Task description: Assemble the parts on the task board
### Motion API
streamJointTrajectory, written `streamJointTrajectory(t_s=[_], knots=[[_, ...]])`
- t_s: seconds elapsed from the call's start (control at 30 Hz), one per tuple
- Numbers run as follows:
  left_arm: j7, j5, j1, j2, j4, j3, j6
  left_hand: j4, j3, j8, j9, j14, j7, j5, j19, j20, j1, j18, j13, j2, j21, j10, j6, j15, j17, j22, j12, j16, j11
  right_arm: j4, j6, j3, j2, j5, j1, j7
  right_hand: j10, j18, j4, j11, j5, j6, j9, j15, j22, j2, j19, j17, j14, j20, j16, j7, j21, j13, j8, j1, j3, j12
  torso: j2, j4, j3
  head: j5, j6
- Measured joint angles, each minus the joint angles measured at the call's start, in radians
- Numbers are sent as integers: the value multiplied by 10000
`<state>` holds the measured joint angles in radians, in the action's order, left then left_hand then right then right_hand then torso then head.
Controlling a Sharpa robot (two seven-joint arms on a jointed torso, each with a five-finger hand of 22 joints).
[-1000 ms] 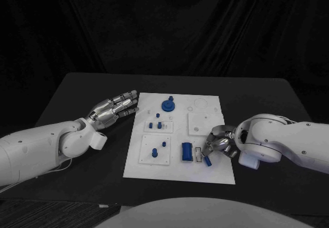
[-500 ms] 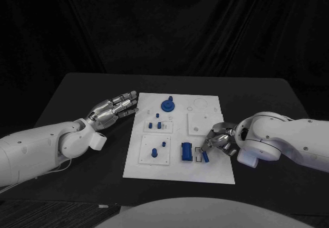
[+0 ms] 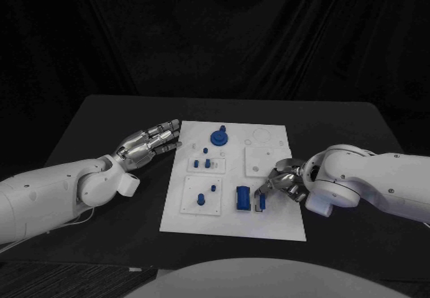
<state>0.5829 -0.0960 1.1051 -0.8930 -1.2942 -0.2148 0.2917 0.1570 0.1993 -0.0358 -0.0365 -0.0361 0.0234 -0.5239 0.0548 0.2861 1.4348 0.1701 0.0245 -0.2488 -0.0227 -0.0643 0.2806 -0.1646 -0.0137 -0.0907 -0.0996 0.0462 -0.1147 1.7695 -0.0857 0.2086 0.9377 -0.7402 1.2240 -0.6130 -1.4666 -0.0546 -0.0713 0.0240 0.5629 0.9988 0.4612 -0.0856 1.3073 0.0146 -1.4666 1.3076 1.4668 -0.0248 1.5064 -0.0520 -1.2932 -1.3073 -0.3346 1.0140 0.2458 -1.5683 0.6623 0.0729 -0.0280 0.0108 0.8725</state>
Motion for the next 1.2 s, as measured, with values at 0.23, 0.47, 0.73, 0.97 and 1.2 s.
streamJointTrajectory(t_s=[0.23, 0.47, 0.73, 0.97, 1.2], knots=[[-14, 0, -4, 4, 2, 0, 18, 0, 0, 0, 1, 0, 0, 0, 0, 0, 0, 1, 0, 0, 0, 0, 0, 0, 0, 0, 0, 0, 0, -28, 88, 0, -57, -250, 0, -49, 1, 0, 139, 0, -821, -63, -56, 0, 6, 28, 0, 0, 0, 0, -41, 13, 48, 0, 55, -183, -55, 0, 0, -6, 3, -26, 0], [-30, 0, -9, 20, 10, 0, 34, 0, 1, 0, 2, 0, 0, 0, -1, 0, 0, 0, 0, 0, 0, 0, 0, 0, 0, 0, 0, 0, 0, -21, 165, -2, -72, -450, -2, -60, 1, 0, 335, -1, -1701, -61, -87, 0, 7, -26, 0, -1, -1, 0, -41, 15, 229, 0, 143, -238, -198, 0, 0, -7, 7, -26, 0], [-43, 0, -13, 20, 12, 0, 51, 1, 1, 0, 2, 0, 0, 1, -1, -1, 0, 1, 0, 0, 0, 0, 0, 0, 0, 0, 0, 0, 0, -10, 215, -3, -83, -573, -3, -65, 2, 1, 560, -2, -2812, -95, -109, -1, 6, -184, 0, -1, -1, 0, -79, -18, 231, 0, 193, -368, -431, 0, 0, -7, 7, -25, 0], [-50, 0, -16, 8, 10, 0, 59, 1, 1, 0, 2, 0, 36, 1, -1, -1, 0, 0, 0, 0, 0, 0, 36, 0, 0, 0, 0, 0, 0, -14, 275, -3, -110, -632, -3, -69, 3, 1, 532, -2, -3321, -167, -118, 0, 6, -334, 1, -1, -1, 0, -79, -91, 272, 0, 200, -217, -600, 0, 0, -7, 7, -42, 0], [-54, 0, -17, 5, 9, 0, 67, 1, 1, 0, 3, 0, 36, 1, -1, -1, 0, 0, 0, 0, 0, 0, 36, 0, 0, 0, 0, 0, 0, -10, 318, -3, -107, -713, -4, -71, 5, 0, 792, -79, -4267, -311, -118, 0, 5, -507, 1, -1, -1, -1, -79, -159, 323, 0, 239, -315, -1018, 0, 0, -6, 7, -52, 0]])
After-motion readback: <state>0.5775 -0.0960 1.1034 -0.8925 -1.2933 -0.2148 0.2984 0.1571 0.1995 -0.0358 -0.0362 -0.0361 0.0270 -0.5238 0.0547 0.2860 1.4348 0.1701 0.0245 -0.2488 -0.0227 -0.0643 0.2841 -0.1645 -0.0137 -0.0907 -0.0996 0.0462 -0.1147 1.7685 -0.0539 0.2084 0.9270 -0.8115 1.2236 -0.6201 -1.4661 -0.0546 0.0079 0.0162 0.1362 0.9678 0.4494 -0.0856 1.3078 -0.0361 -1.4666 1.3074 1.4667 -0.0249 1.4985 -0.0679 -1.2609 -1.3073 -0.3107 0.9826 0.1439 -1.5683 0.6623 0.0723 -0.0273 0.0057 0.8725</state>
